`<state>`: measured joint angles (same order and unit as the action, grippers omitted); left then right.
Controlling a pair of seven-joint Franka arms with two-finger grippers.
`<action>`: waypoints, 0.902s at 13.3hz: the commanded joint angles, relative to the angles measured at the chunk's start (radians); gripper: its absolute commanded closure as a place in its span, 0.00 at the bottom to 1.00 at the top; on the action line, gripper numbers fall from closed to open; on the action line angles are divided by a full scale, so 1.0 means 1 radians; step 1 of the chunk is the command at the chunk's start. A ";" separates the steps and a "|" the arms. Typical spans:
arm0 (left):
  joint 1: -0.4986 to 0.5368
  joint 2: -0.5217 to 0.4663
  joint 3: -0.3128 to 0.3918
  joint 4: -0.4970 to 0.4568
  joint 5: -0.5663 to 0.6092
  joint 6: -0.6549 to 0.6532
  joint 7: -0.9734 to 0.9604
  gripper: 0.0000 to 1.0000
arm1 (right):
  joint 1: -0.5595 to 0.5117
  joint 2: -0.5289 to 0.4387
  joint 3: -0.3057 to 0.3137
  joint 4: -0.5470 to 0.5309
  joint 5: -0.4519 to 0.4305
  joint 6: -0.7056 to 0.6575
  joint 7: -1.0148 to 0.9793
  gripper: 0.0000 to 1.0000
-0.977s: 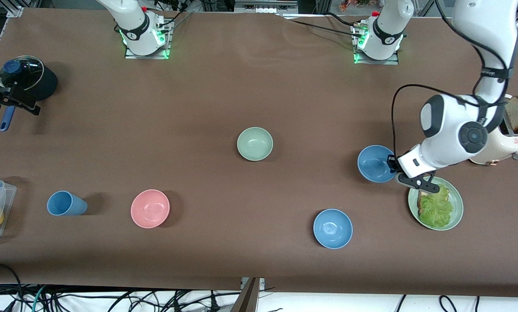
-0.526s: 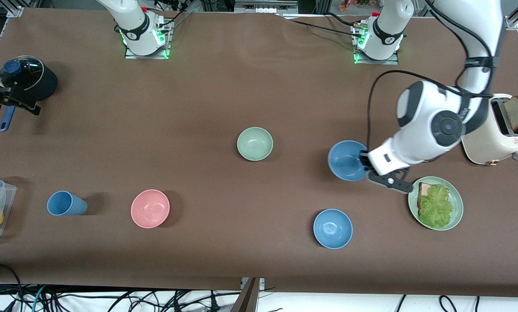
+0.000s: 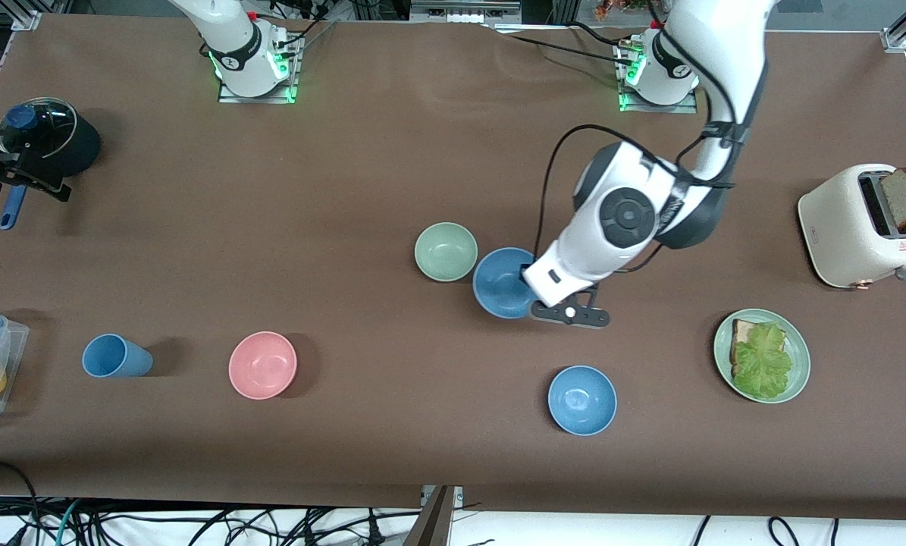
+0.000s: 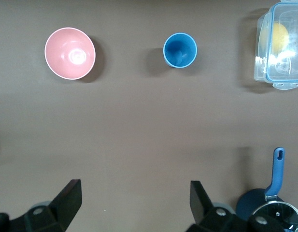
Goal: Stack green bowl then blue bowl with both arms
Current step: 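Carry the blue bowl with the left gripper into the green bowl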
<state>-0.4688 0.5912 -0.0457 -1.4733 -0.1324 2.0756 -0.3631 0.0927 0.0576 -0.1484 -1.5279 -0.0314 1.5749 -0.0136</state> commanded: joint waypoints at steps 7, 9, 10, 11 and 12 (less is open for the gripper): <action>-0.171 0.090 0.015 0.013 -0.016 -0.022 -0.142 1.00 | -0.013 0.002 0.009 0.020 0.001 -0.021 -0.011 0.01; -0.188 0.105 0.015 0.011 -0.015 -0.022 -0.142 1.00 | -0.013 0.004 0.009 0.020 0.001 -0.021 -0.011 0.01; -0.194 0.116 0.015 0.014 -0.013 -0.022 -0.142 1.00 | -0.013 0.004 0.009 0.020 0.001 -0.021 -0.011 0.01; -0.194 0.118 0.015 0.015 -0.012 -0.020 -0.142 1.00 | -0.013 0.002 0.009 0.020 0.001 -0.021 -0.011 0.01; -0.194 0.118 0.015 0.015 -0.012 -0.019 -0.142 1.00 | -0.013 0.002 0.009 0.020 0.001 -0.021 -0.011 0.01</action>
<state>-0.6484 0.7069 -0.0453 -1.4705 -0.1325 2.0615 -0.4992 0.0926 0.0577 -0.1484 -1.5279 -0.0314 1.5746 -0.0136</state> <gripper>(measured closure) 0.952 0.009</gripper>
